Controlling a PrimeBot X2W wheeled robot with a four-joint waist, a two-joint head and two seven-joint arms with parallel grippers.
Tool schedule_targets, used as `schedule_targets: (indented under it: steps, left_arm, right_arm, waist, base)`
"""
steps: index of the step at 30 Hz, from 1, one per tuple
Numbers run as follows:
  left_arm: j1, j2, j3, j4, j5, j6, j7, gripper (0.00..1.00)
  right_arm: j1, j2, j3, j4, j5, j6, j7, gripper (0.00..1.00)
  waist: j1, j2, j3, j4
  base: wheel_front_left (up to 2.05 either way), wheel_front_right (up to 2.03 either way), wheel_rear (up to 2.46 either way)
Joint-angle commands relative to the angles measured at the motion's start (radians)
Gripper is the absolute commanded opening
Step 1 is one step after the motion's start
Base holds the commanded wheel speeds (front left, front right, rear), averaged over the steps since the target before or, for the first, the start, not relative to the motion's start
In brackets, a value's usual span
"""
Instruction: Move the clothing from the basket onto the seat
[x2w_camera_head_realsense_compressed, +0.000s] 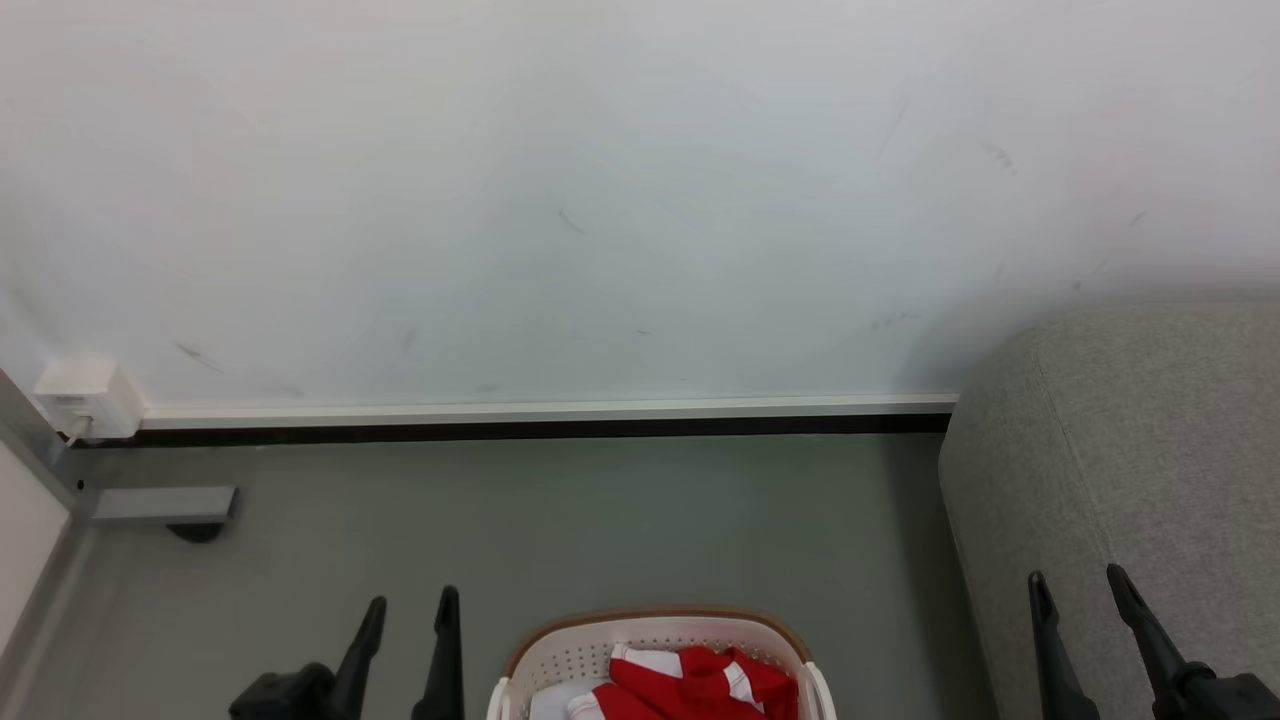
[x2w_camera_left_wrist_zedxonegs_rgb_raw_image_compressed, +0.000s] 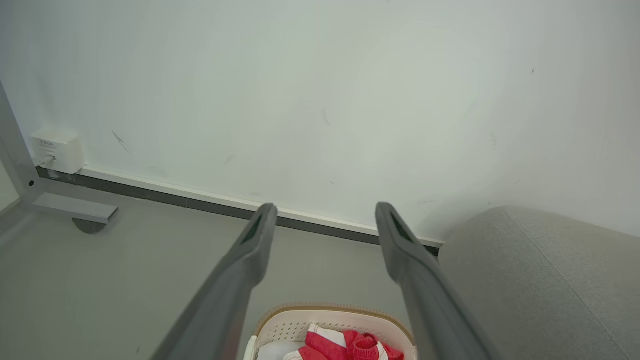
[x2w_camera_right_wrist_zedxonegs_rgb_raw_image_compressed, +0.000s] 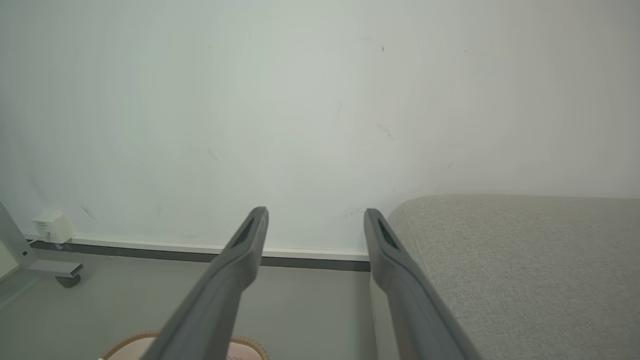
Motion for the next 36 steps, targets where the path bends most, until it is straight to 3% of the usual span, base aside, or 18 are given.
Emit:
schedule_targets:
  steps: [1,25,36]
  left_arm:
    - [0.011,0.008,-0.001,-0.001,0.029,0.004,-0.010,1.00]
    - [0.034,0.009,-0.011,0.019,0.187,0.007,-0.054,1.00]
    - [0.029,0.008,-0.008,0.027,0.174,0.001,-0.053,1.00]
  right_arm:
    - [0.007,0.000,-0.005,0.000,-0.024,-0.002,-0.009,1.00]
    - [0.030,0.002,-0.020,0.040,-0.057,-0.002,-0.054,1.00]
    - [0.031,0.002,-0.035,0.078,-0.037,-0.002,-0.053,1.00]
  waist:
    - [-0.0001,0.0000,-0.001,0.000]
    - [-0.0001,0.0000,-0.010,0.008]
    - [-0.0001,0.0000,-0.007,0.003]
  base:
    - [0.00,0.00,0.00]
    - [0.00,0.00,0.00]
    - [0.00,0.00,0.00]
